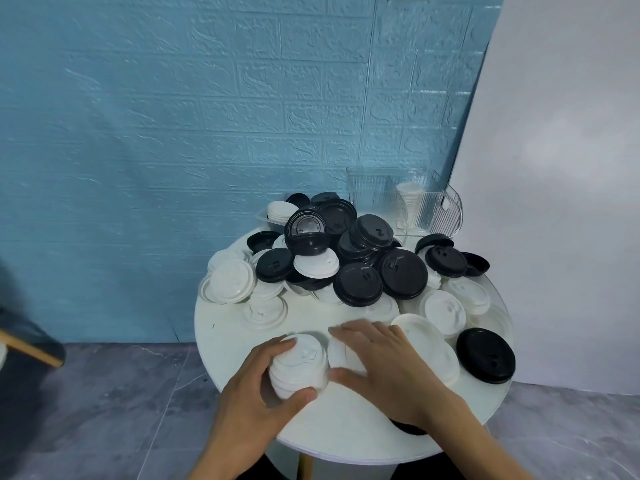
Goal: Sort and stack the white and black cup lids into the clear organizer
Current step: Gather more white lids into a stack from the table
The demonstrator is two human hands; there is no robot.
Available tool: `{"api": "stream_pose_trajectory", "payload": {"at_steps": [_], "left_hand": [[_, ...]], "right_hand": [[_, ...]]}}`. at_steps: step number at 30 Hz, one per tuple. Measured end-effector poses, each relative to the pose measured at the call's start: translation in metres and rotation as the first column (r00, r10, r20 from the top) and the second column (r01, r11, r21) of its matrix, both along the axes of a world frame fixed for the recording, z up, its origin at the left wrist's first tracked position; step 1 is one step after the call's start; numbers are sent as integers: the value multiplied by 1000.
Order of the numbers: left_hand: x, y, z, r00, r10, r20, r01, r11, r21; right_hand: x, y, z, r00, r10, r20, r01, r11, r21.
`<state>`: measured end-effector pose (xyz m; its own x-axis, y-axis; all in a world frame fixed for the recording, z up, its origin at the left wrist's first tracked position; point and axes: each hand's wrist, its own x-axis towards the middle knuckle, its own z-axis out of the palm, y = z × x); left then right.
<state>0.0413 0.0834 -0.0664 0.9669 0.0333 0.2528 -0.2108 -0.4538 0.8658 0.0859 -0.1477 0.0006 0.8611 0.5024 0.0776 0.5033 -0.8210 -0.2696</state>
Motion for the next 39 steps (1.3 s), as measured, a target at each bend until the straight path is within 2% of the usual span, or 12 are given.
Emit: {"api": "stream_pose_trajectory", "payload": {"at_steps": [4,7,12,23,35,39], "left_hand": [[-1,-1,3,1000,12,8,-12,1000,16],[-1,-1,3,999,31,-10,-31,999,22],[2,-1,4,999,28,-45,-29,1000,-6],[2,-7,3,996,87,-20,-86,996,37],[3,-7,-4,994,3,113,-10,998,70],[5,-6,-6,988,0,153,-9,998,56]], "right_hand": [[2,5,10,995,-92,28,81,963,257],[2,18,14,999,-47,1,43,932,359],[4,50,7,995,70,-70,-48,958,284],[5,72,0,993,101,-56,-89,979,185],[0,69,-9,993,66,-101,-43,975,216],[-2,45,-3,996,21,-89,9,945,326]]}}
